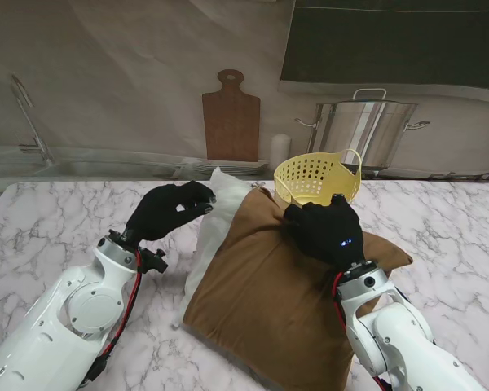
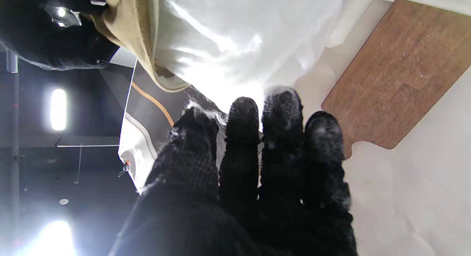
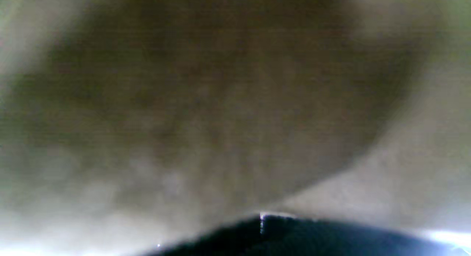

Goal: Remove the pillowcase from the pillow and put it in the laundry basket

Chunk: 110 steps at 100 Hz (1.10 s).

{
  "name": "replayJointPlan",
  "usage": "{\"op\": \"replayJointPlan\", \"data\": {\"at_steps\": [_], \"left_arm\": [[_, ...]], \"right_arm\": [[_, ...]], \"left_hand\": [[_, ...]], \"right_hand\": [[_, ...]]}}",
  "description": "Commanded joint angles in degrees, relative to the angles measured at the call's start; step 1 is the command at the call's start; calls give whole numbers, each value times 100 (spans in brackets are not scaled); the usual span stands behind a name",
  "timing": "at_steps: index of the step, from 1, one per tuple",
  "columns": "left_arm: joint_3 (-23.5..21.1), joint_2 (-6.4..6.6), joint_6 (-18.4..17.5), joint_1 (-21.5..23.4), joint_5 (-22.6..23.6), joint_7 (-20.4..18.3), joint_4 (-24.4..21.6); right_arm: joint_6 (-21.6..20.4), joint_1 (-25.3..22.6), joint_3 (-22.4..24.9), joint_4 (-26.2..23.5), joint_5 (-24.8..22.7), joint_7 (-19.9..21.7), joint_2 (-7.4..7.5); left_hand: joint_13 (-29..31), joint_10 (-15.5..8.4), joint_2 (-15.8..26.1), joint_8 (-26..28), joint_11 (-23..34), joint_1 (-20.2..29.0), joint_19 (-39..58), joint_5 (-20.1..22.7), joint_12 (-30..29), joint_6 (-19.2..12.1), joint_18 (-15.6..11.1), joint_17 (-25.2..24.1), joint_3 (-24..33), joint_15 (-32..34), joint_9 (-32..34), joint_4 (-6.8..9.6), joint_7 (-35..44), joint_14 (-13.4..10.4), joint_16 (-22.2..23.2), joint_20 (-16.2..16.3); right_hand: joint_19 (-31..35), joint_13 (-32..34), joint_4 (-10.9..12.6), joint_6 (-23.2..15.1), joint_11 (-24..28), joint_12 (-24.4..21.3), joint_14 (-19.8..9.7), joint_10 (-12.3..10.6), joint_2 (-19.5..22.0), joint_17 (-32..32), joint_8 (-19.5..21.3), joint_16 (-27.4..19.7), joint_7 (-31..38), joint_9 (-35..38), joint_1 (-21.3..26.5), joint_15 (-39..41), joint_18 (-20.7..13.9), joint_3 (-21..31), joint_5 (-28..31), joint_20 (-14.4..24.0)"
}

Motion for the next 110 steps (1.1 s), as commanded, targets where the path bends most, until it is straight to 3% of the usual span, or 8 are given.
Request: {"op": "replayJointPlan", "data": {"at_steps": [1,11,23,31,45,57,85,110], "left_arm": [[25,-16,54,-14,-66,-173,41],[-40,59,107,5,-20,-505,51],[-100,166,146,4,252,-838,96],[-74,204,158,-13,296,-999,160],[25,250,116,-30,224,-1237,249],[65,238,2,6,120,-1216,264],[9,234,-288,212,-404,-1427,19],[344,343,-160,83,-683,-2031,228]], "right_arm": [[-40,46,-40,3,8,-33,-27],[-77,101,-73,20,64,-45,-34],[-190,179,-136,65,181,-11,-43],[-263,269,-232,133,310,48,-53],[-337,505,-483,330,602,249,-77],[-343,727,-700,564,822,417,-94],[-315,1116,-1129,1080,1429,600,-169],[-179,1202,-1213,1295,1629,588,-207]], "left_hand": [[-344,71,271,-467,-344,413,1865,1,-157,-53,67,-427,97,-403,-332,134,-550,155,-122,47],[-1415,289,370,-831,-719,402,1176,62,-733,-367,633,-1507,-79,-1554,-1463,167,-1482,374,-534,91],[-1929,205,383,-890,-811,346,752,219,-1582,-502,742,-1927,-83,-2005,-2012,151,-1867,386,-825,28],[-1959,248,416,-1100,-781,267,669,63,-1767,-524,757,-1971,-86,-1994,-2047,151,-2230,411,-806,11],[-1985,291,715,-1882,-913,-378,528,-349,-1898,-463,830,-2060,-162,-2065,-2093,133,-3304,434,-830,-7],[-1965,308,648,-2083,-941,-719,507,-528,-1930,-418,853,-2079,-176,-2058,-2067,128,-3420,439,-825,3],[-1875,233,748,-2105,-1147,-880,438,-348,-2230,-177,843,-2088,-181,-2162,-1891,103,-3263,374,-944,-17],[-1977,13,713,-1476,-1532,-795,-112,-101,-2933,-28,964,-2194,-163,-2505,-2109,78,-3018,286,-1467,-425]], "right_hand": [[36,465,291,-190,202,-12,-271,-22,212,-47,-57,328,272,157,522,609,-69,444,169,-72],[36,459,288,-210,200,-15,-274,-27,223,-46,-54,331,277,144,525,601,-75,441,164,-75],[36,451,281,-250,196,-20,-273,-47,230,-46,-55,334,278,137,519,591,-76,435,158,-77],[37,436,273,-281,189,-24,-271,-54,248,-46,-58,333,276,124,516,574,-76,430,152,-78],[7,394,253,-307,130,-51,-247,-59,271,-67,-71,317,265,93,523,488,-74,407,129,-93],[-28,364,247,-333,39,-91,-212,-84,309,-81,-86,282,252,64,544,343,-64,385,103,-109],[-116,346,225,-303,-115,-154,-158,-66,383,-95,-115,254,231,27,615,92,-27,328,35,-150],[-379,234,207,-168,-415,-337,-63,-12,560,-171,-189,181,189,-117,655,-470,11,164,-153,-271]]}}
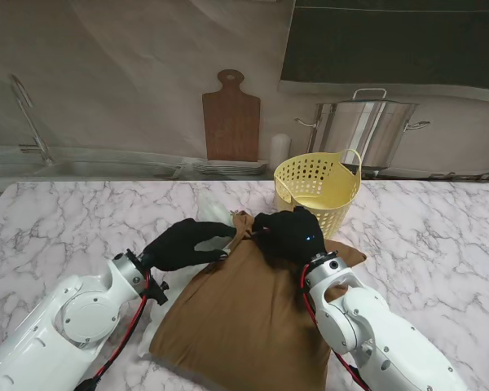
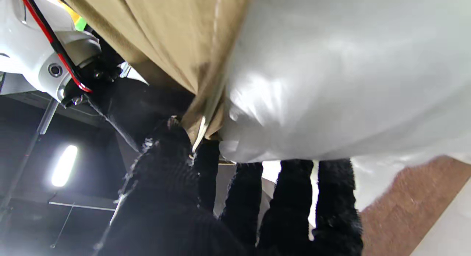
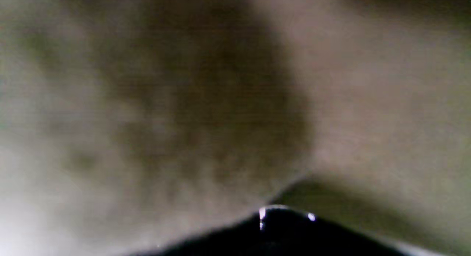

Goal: Remove the pillowcase from the pillow and put it in the laundry basket

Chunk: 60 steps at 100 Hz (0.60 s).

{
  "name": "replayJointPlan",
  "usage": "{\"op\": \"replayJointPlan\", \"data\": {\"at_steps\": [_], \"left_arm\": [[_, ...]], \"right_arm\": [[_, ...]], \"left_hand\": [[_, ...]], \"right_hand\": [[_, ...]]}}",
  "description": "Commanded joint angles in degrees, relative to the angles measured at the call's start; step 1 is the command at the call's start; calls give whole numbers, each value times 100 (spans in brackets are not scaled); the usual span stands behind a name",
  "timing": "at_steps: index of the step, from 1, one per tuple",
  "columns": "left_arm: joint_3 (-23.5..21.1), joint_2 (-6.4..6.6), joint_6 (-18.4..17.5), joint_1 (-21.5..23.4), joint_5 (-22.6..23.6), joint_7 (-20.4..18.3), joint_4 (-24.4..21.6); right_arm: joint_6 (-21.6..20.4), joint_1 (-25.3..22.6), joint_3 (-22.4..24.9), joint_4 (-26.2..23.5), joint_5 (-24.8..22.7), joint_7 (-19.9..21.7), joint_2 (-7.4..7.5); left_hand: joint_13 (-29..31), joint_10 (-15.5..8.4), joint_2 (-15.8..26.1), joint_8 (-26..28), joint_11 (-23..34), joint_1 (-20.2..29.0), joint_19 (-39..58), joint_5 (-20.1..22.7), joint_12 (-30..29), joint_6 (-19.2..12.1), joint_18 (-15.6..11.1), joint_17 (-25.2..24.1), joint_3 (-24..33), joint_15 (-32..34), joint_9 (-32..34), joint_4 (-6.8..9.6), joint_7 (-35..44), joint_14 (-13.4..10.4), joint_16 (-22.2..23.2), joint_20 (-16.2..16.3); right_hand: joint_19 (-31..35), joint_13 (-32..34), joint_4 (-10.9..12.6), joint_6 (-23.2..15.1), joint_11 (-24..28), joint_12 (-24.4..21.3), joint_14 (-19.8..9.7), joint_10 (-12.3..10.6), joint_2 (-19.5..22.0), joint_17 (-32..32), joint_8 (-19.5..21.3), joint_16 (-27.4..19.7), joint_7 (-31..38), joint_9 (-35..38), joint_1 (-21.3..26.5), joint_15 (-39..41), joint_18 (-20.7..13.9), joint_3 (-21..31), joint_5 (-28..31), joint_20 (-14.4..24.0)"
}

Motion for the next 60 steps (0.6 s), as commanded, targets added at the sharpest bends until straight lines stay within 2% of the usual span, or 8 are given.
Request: {"op": "replayJointPlan", "data": {"at_steps": [1,21,34,42,43,48,51,60], "left_arm": [[89,-16,21,-17,-5,-155,125],[249,71,138,-129,-163,-609,332],[369,146,357,-268,-293,-1022,569],[477,182,480,-365,-329,-1220,720],[491,188,496,-378,-330,-1250,737],[557,221,582,-438,-338,-1416,813],[595,237,630,-467,-340,-1494,855],[686,290,756,-534,-351,-1752,942]], "right_arm": [[92,-89,14,-48,-22,77,-27],[228,-215,164,-68,-78,127,-12],[176,-345,328,-71,-108,81,-1],[84,-439,443,-104,-47,82,-4],[70,-453,461,-111,-45,82,-3],[-56,-533,572,-152,-41,78,5],[-168,-593,654,-193,-25,94,10],[-379,-799,871,-346,42,137,13]], "left_hand": [[26,-387,198,181,-179,73,-121,145,-272,-209,143,-118,-60,-26,-173,20,103,-398,-175,-94],[-185,-482,-21,804,-70,168,-448,634,-434,-168,89,-335,-60,-264,-125,4,769,-682,-523,-294],[-392,-479,39,750,-93,69,-661,573,-460,-121,87,-487,-66,-406,-221,-9,733,-703,-700,-392],[-474,-512,75,674,-140,46,-722,509,-485,-118,75,-547,-69,-425,-334,-13,642,-681,-733,-414],[-479,-505,78,667,-144,48,-730,506,-488,-117,78,-553,-67,-425,-344,-12,634,-673,-736,-417],[-546,-511,104,634,-165,33,-778,477,-503,-110,79,-594,-70,-443,-402,-13,587,-673,-755,-434],[-579,-515,120,618,-175,26,-812,465,-512,-106,74,-618,-70,-450,-437,-14,562,-670,-768,-446],[-668,-514,181,582,-202,11,-894,402,-537,-92,49,-673,-69,-469,-537,-15,488,-651,-796,-472]], "right_hand": [[-38,196,187,-183,-130,-59,-152,-33,454,-86,-130,96,136,-122,586,-20,11,153,-158,-78],[-172,-47,222,79,-456,-282,-42,35,558,-272,-539,66,-121,-373,498,-545,41,-37,-495,-115],[-466,-548,305,320,-768,-486,46,154,576,-620,-762,-41,-375,-945,-99,-1209,110,-372,-861,-192],[-723,-1093,448,470,-1023,-760,163,312,719,-936,-474,-162,-1045,-1573,-520,-1914,181,-583,-851,-272],[-797,-1286,528,521,-1103,-857,202,365,794,-1039,-225,-212,-1402,-1785,-714,-2136,207,-649,-798,-289],[-945,-1659,723,595,-1292,-991,264,430,956,-1227,-45,-366,-1787,-2168,-999,-2526,222,-750,-795,-339],[-1102,-2070,812,588,-1455,-1165,350,492,1059,-1465,325,-539,-2136,-2549,-1092,-2900,250,-953,-838,-380],[-1370,-2876,828,633,-1769,-1404,570,612,1166,-1952,344,-856,-2368,-3179,-1219,-3490,304,-1266,-1037,-421]]}}
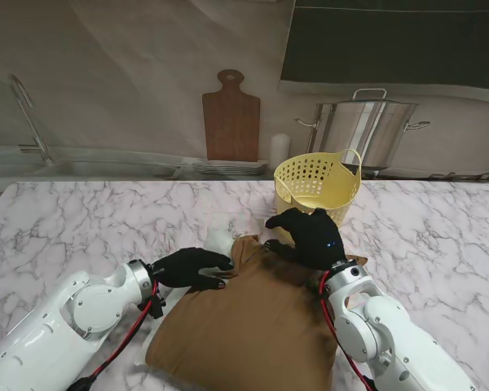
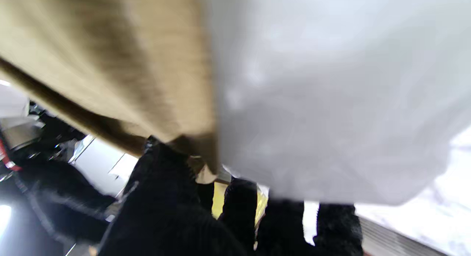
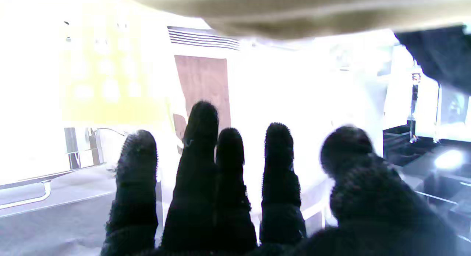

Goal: Remove the pillowcase from the pillow and put it in the laundry basket

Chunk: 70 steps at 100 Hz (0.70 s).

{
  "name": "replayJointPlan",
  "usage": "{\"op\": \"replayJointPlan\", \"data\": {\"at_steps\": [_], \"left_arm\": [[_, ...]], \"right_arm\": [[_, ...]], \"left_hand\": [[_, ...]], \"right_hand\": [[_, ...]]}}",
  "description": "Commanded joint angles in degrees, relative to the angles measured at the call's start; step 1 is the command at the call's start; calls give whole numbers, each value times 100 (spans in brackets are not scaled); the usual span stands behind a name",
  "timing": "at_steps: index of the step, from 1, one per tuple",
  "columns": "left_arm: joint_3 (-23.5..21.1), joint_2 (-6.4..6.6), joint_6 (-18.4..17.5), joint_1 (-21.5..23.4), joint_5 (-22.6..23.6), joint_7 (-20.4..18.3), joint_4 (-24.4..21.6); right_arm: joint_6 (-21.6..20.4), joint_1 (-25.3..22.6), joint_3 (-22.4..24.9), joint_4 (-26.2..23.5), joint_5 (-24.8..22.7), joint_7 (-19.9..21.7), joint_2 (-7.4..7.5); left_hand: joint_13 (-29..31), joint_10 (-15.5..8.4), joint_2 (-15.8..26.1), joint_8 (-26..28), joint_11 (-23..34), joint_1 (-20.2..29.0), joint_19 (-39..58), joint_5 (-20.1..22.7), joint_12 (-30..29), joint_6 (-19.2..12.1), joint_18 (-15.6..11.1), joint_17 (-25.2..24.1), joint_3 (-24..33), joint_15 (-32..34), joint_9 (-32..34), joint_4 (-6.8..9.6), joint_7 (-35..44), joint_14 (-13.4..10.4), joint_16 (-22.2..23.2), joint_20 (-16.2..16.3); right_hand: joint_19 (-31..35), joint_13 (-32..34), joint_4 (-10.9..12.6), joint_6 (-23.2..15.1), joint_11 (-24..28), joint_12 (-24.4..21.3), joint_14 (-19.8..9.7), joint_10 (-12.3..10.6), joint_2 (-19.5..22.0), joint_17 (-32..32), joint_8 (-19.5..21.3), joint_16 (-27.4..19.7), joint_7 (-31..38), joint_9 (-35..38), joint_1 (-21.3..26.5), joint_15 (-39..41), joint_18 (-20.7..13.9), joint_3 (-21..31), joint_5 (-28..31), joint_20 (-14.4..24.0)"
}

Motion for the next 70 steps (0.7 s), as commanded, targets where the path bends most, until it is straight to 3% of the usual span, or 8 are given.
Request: {"op": "replayJointPlan", "data": {"at_steps": [1,18,28,35,41,51,59,70], "left_arm": [[94,81,81,29,42,-205,170],[123,149,220,22,64,-513,204],[104,180,257,37,159,-623,147],[95,182,278,53,203,-625,126],[96,180,297,61,187,-625,132],[74,199,338,72,233,-705,100],[34,208,376,83,279,-753,76],[-26,205,426,109,295,-757,68]], "right_arm": [[19,-162,62,-148,27,-5,44],[-79,-658,357,-579,-65,223,83],[-124,-890,402,-811,-441,861,201],[-141,-935,332,-842,-708,1189,272],[-118,-909,213,-776,-886,1296,311],[-64,-846,99,-580,-990,1275,338],[20,-866,121,-506,-831,1281,317],[65,-1021,340,-536,-989,1166,320]], "left_hand": [[-21,-188,175,16,96,31,-181,116,-7,68,18,-106,-69,122,-86,-15,149,-141,-47,-54],[-108,-156,256,-10,80,-21,-282,61,-36,107,-5,-149,-85,122,-181,-22,63,-94,-73,-79],[-173,-101,372,-59,42,-102,-333,-68,-61,150,-26,-173,-99,117,-297,-25,-56,-69,-87,-87],[-207,-2,474,-147,21,-174,-374,-203,-81,211,-34,-183,-106,133,-369,-19,-226,-26,-90,-86],[-229,110,561,-270,8,-242,-402,-325,-87,263,-45,-194,-116,144,-409,-7,-394,15,-91,-75],[-253,180,602,-438,-15,-295,-432,-494,-87,318,-48,-206,-128,150,-462,4,-560,29,-91,-63],[-259,199,618,-491,-15,-290,-442,-483,-79,328,-39,-206,-120,155,-450,9,-565,39,-89,-56],[-253,207,624,-532,-18,-299,-457,-485,-70,342,-38,-208,-124,163,-440,9,-559,39,-84,-50]], "right_hand": [[-235,-495,132,181,-278,-195,183,109,252,-336,110,-287,-256,-415,-213,-410,147,-263,-244,-102],[-1054,-1196,108,605,-1159,-976,606,375,269,-1069,-374,-860,-1327,-938,-923,-1196,505,-734,-1019,-164],[-1583,-1494,14,676,-1664,-1355,852,409,72,-1272,-600,-1126,-2034,-1600,-1715,-1611,723,-390,-1745,-249],[-1509,-1353,-36,595,-1674,-1428,849,386,-232,-1048,-350,-1139,-1861,-1775,-1875,-1597,746,-21,-1748,-127],[-1088,-782,10,230,-1288,-1199,630,229,-696,-609,268,-888,-1095,-1364,-1094,-1252,663,29,-1367,162],[-172,982,276,-552,-146,-259,-10,-632,-895,397,992,11,-218,887,918,-24,368,-215,-370,461],[399,2016,-338,-1049,62,947,-164,-807,-1382,901,-185,652,1756,2623,1401,1031,188,1659,339,481],[540,2365,-408,-1183,548,1225,-203,-886,-1233,1037,-306,867,2095,2951,1510,1554,144,2112,1002,455]]}}
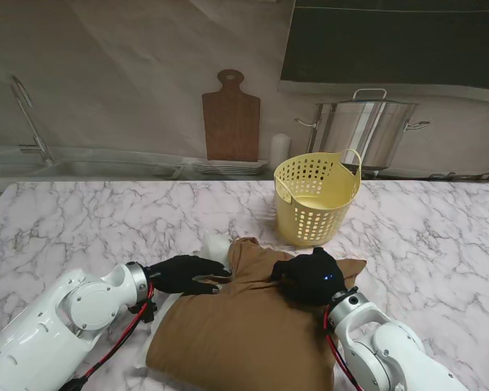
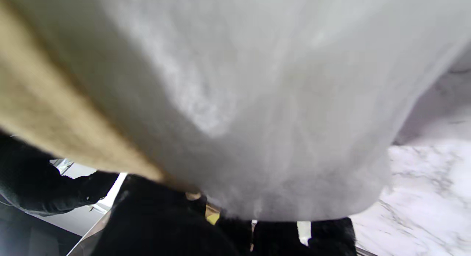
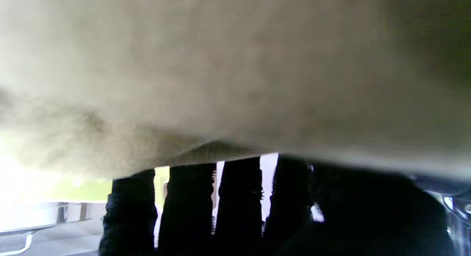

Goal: Remove the pillowcase from the pillow and put it in the laundry basket

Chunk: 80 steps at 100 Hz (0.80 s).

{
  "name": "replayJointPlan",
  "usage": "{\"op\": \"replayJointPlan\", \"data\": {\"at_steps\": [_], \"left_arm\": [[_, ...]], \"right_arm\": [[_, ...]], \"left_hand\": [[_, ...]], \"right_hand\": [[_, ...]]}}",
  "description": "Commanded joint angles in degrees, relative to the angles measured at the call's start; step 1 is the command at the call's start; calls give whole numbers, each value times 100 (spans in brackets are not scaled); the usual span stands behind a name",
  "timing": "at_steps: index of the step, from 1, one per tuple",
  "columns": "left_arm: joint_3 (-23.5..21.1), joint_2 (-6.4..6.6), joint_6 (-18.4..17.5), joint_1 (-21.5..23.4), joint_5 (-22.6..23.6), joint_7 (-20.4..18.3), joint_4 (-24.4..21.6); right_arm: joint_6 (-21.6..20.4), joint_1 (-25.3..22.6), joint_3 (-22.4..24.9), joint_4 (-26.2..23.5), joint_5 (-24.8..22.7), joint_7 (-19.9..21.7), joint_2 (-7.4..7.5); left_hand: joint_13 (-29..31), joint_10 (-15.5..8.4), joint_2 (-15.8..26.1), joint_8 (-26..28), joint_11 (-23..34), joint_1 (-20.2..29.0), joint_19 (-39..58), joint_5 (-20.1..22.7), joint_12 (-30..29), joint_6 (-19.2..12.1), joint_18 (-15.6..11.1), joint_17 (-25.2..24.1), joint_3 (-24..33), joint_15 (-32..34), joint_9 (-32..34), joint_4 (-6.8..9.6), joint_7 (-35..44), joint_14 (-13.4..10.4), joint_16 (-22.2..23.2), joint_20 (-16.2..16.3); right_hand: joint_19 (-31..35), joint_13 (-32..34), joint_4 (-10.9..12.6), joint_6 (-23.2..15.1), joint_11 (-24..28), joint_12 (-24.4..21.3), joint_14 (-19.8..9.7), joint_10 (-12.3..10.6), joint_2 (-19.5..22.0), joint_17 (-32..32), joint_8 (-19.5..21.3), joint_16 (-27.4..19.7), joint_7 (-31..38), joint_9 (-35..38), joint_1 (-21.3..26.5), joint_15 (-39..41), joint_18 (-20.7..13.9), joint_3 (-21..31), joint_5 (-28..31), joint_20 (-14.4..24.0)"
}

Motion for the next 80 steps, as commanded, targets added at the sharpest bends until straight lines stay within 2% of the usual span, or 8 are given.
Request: {"op": "replayJointPlan", "data": {"at_steps": [1,23,35,42,48,63,70,80], "left_arm": [[9,68,91,112,69,-169,151],[-90,43,259,194,86,-108,143],[-207,11,338,291,71,4,76],[-323,-7,356,370,60,74,3],[-438,-14,359,430,71,98,-69],[-728,-22,311,568,279,179,-227],[-811,-10,258,588,401,161,-263],[-796,10,215,548,519,107,-236]], "right_arm": [[65,-198,200,33,-279,-36,36],[77,-703,791,-220,-548,-326,16],[62,-798,864,-238,-559,-371,12],[45,-774,832,-196,-535,-354,15],[38,-740,799,-157,-514,-342,18],[22,-681,752,-101,-477,-367,17],[28,-670,745,-91,-458,-392,14],[34,-638,724,-72,-426,-398,10]], "left_hand": [[55,176,28,-17,186,43,-322,106,58,555,92,-20,-101,270,109,10,160,156,2,10],[99,346,506,-43,176,428,-303,-245,89,718,61,18,-54,309,125,-26,99,220,30,52],[141,429,817,-17,173,933,-232,-546,110,842,45,49,-114,357,154,-94,-15,238,68,77],[169,465,903,-57,176,902,-211,-630,117,903,49,64,-154,378,171,-94,-74,291,81,77],[213,490,840,-33,210,831,-189,-492,135,967,74,81,-183,405,263,-89,-5,320,94,78],[336,548,441,574,336,845,-27,-186,328,1173,106,145,-130,520,500,-69,470,409,197,95],[347,549,68,977,370,1038,27,-180,440,1197,147,157,-39,572,500,6,642,466,273,99],[328,549,-26,1020,375,1027,51,-208,501,1214,162,149,-15,587,460,71,553,511,317,111]], "right_hand": [[170,746,143,-208,564,294,-347,-24,-70,41,-84,529,291,325,776,1113,-50,875,314,60],[172,717,112,-266,698,554,-333,21,64,2,65,602,322,287,784,1313,-15,943,515,17],[170,708,100,-283,688,573,-331,15,79,-2,85,606,312,276,774,1330,-14,932,531,10],[167,687,96,-292,667,577,-348,5,89,1,92,603,292,271,774,1334,-18,920,521,3],[164,653,91,-291,636,568,-359,1,113,1,96,593,280,251,771,1319,-15,906,513,-1],[145,632,84,-290,585,549,-357,2,143,-20,97,568,252,243,773,1292,1,877,489,-14],[139,627,85,-282,569,543,-355,3,152,-21,97,557,245,242,778,1282,10,868,491,-19],[133,619,86,-272,552,540,-352,13,169,-27,91,543,229,236,783,1268,15,856,483,-24]]}}
